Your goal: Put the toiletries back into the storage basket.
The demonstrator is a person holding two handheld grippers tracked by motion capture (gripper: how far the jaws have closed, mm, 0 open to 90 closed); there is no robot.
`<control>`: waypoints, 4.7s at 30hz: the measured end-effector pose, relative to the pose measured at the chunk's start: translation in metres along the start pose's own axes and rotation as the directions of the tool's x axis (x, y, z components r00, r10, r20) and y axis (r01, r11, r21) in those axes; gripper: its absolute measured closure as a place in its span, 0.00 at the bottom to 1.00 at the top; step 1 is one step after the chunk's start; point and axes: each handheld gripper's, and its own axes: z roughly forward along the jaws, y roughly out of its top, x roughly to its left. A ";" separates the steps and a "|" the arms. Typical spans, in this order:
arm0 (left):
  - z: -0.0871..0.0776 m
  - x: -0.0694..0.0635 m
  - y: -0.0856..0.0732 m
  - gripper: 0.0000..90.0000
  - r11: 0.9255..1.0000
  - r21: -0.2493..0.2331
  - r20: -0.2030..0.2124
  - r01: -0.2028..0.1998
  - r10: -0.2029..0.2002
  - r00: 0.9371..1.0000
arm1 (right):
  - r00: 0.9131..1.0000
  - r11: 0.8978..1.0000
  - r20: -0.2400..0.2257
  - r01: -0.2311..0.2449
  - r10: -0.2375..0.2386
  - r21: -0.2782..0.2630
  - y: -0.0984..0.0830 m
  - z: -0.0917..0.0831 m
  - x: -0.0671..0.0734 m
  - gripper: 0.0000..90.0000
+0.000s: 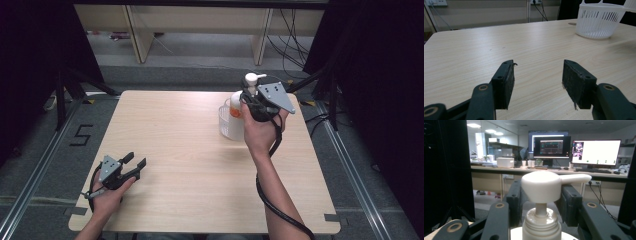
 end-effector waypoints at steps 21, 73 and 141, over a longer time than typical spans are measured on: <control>0.000 0.000 0.000 0.47 1.000 0.001 0.001 -0.001 0.001 1.000 | 1.000 1.000 0.017 0.013 -0.013 -0.025 0.011 0.011 -0.003 0.66; 0.000 0.000 0.000 0.47 1.000 0.002 -0.001 0.011 -0.011 1.000 | 0.999 1.000 0.054 0.000 0.000 0.002 0.027 0.050 -0.012 0.66; 0.000 0.001 0.000 0.47 1.000 0.002 0.004 0.012 -0.012 1.000 | 0.998 0.993 0.062 -0.008 0.000 0.120 0.002 0.092 -0.016 0.66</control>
